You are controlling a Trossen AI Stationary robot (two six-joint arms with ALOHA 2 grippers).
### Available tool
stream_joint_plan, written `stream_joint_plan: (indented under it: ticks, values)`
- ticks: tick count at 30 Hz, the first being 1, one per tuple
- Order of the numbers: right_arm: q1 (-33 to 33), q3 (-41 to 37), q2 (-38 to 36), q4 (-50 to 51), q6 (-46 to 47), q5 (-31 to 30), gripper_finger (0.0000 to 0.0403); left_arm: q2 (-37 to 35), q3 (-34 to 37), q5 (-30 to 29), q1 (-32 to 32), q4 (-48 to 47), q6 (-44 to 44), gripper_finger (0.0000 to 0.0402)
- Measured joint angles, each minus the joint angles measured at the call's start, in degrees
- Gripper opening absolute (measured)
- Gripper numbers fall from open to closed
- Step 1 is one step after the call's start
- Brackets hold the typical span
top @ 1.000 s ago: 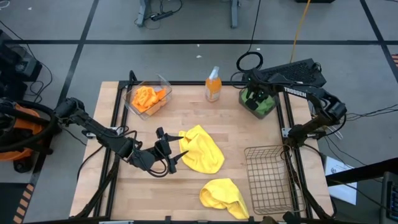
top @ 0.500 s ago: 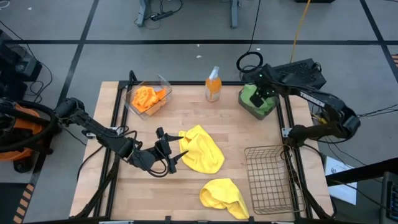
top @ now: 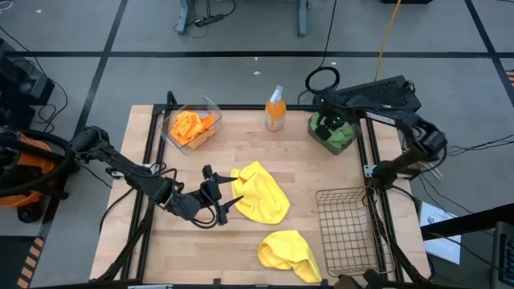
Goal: Sort microfiber towel by color & place in baskets
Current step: Put the green microfiber cloth into the black bin
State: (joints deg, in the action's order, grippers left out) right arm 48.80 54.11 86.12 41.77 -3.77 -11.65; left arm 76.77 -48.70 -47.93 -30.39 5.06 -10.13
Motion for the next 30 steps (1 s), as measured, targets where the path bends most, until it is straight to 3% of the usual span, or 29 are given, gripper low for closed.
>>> stream_joint_plan:
  ticks: [6,15,30]
  values:
    - [0.0,0.0,4.9,-0.7,-0.5,-0.5,0.0,0.0,0.0,0.1,0.0,0.0,0.0,0.0287]
    - [0.0,0.0,2.5,-0.3,-0.8,-0.1,0.0,0.0,0.0,0.2,0.0,0.0,0.0,0.0287]
    - [-0.5,0.0,-16.2,13.2,3.7,-2.1,0.0,0.0,0.0,0.2,0.0,0.0,-0.1,0.0287]
